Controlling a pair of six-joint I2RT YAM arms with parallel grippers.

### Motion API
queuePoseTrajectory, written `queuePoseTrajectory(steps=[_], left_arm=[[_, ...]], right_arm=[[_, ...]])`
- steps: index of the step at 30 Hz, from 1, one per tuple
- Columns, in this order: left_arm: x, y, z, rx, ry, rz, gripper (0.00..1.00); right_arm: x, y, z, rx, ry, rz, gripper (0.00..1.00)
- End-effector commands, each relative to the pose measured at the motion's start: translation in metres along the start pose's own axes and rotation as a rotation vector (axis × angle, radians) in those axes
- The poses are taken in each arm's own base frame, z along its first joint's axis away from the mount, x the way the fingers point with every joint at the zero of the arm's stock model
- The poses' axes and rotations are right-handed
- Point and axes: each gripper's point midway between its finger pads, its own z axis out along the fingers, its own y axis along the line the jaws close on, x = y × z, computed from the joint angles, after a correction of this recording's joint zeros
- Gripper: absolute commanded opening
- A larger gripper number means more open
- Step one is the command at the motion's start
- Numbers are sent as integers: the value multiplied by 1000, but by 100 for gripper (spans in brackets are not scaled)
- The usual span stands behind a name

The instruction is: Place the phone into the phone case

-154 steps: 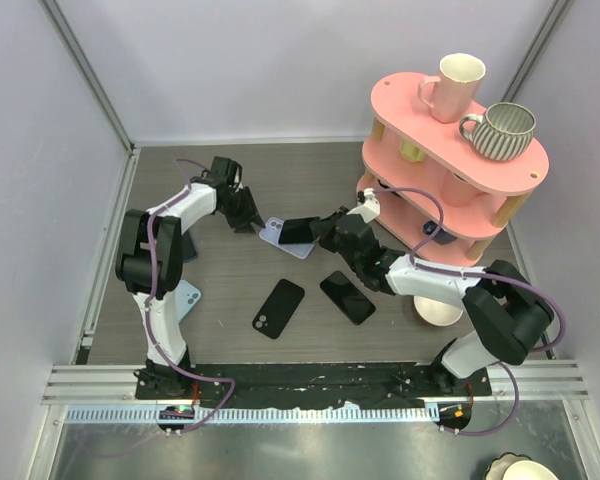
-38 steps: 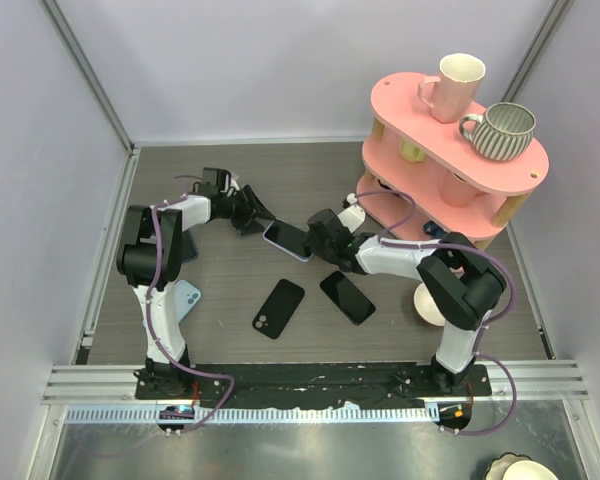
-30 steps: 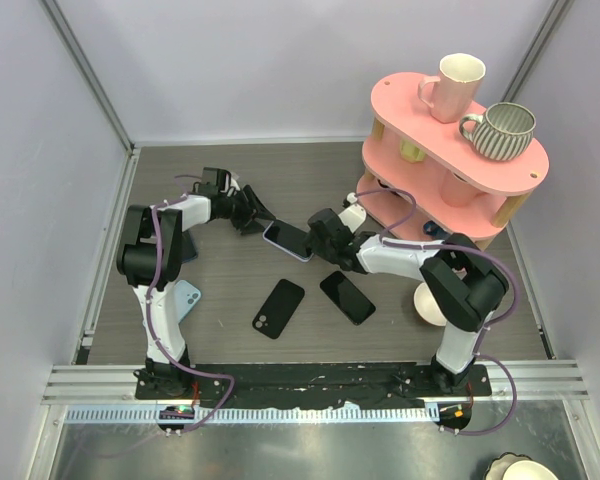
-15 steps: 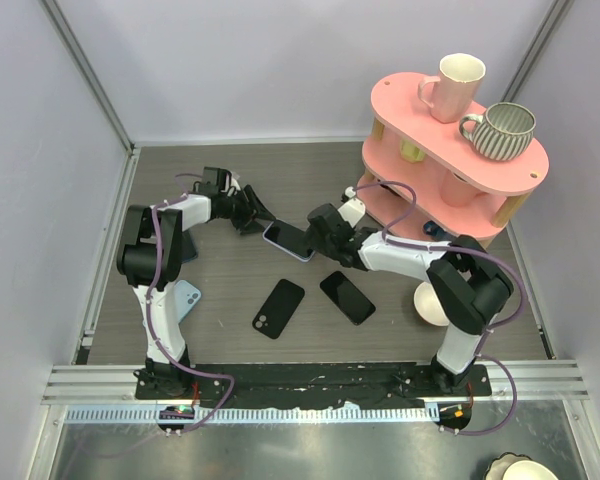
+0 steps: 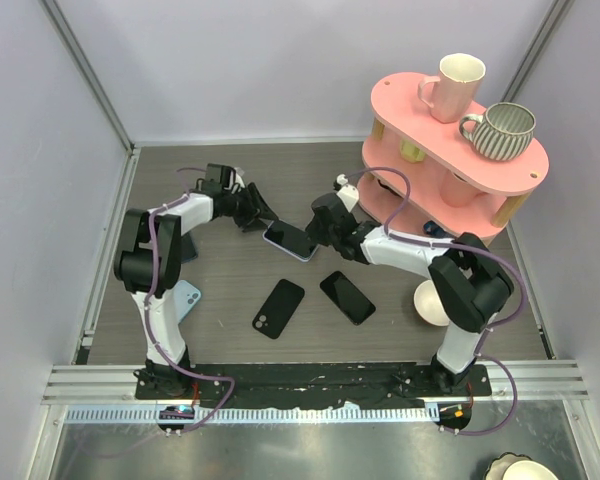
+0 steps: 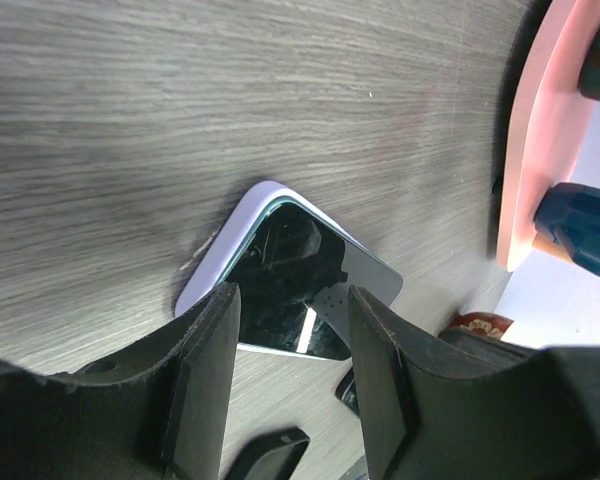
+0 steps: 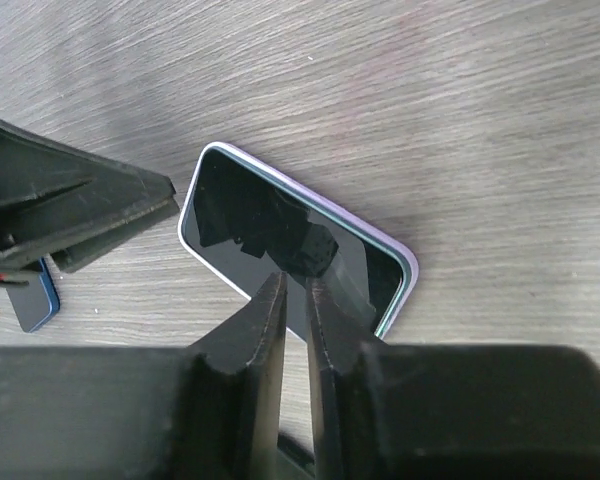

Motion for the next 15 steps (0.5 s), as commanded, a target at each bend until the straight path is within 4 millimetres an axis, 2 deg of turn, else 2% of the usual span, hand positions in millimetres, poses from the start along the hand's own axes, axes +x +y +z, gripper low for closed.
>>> queuePoseTrajectory(steps=[1,5,7,9,11,15], left_arm=[[6,-25,-5,61,-2,64,50],[14,-21,4,40,17,71,50],[18,-11,10,14,37,52,50],[19,-9,13,13,47,43,50],[19,-8,14,4,42,47,50],[20,-3,15,-14,46,52,50]], right_arm=[[-10,17,13,-75,-4,-11,17],[15,-1,25,-41,46,5,16],[21,-6,28,-33,58,13,16],[25,-9,28,-29,67,10,16],[22,-8,25,-36,62,0,16],[1,5,8,-85,15,-55,20]])
